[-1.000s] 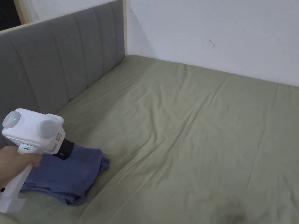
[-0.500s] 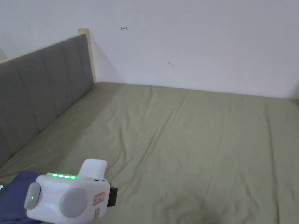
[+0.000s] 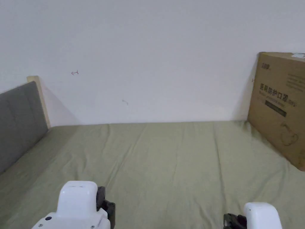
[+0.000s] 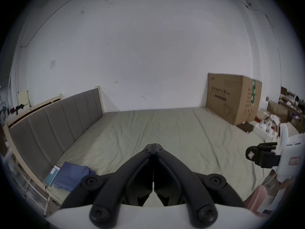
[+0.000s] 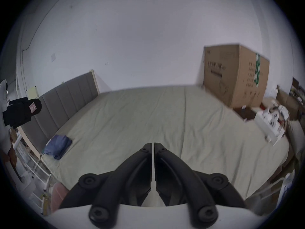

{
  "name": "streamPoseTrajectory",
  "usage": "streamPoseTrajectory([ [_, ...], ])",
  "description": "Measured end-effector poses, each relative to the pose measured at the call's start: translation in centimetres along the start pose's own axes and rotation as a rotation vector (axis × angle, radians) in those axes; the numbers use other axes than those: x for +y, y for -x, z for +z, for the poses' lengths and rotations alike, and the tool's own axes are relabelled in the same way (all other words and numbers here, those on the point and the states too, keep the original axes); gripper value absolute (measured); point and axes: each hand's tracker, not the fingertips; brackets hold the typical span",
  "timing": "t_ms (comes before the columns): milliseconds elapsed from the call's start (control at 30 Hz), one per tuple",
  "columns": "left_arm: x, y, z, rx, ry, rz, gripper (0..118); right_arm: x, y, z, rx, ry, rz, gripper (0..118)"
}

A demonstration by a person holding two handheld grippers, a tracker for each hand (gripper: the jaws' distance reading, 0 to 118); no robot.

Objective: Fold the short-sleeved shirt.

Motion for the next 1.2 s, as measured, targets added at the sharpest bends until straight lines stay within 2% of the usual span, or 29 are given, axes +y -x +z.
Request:
streamPoseTrajectory([
  [133, 0.5, -1.0, 1.1, -0.008, -0.049, 0.004, 0, 2.0, 1.6, 2.2, -0.073, -0.184, 0.085, 3],
  [267, 1.5, -1.7, 2.0, 0.007, -0.096, -0.028, 0, 3.0, 2.6, 3.5, -0.116, -0.293, 0.151, 3],
  [700, 1.6, -2.7, 2.3, 0.064, -0.150, -0.032, 0, 4.0, 1.7, 3.7, -0.056, -0.290, 0.039, 4],
  [733, 1.5, -2.7, 2.2, 0.067, -0.151, -0.022, 4, 4.1, 1.8, 3.7, -0.065, -0.289, 0.043, 6],
  [767, 1.5, -2.6, 2.2, 0.072, -0.156, -0.012, 15, 4.1, 1.7, 3.6, -0.080, -0.290, 0.055, 11],
  [800, 1.4, -2.6, 2.2, 0.072, -0.156, -0.003, 33, 4.1, 1.7, 3.6, -0.097, -0.290, 0.065, 30],
  [867, 1.3, -2.4, 2.3, 0.054, -0.164, 0.010, 58, 4.1, 1.7, 3.5, -0.104, -0.285, 0.069, 71],
  [900, 1.4, -2.4, 2.3, 0.048, -0.162, 0.008, 77, 4.1, 1.6, 3.3, -0.102, -0.280, 0.066, 92],
  [933, 1.4, -2.4, 2.2, 0.044, -0.158, 0.006, 92, 4.0, 1.5, 3.3, -0.094, -0.279, 0.056, 99],
  [1000, 1.3, -2.4, 2.1, 0.040, -0.156, 0.008, 118, 3.9, 1.5, 3.4, -0.092, -0.285, 0.046, 104],
  [1200, 1.6, -2.3, 2.1, 0.051, -0.164, 0.016, 118, 3.9, 1.6, 3.3, -0.104, -0.298, 0.058, 112],
])
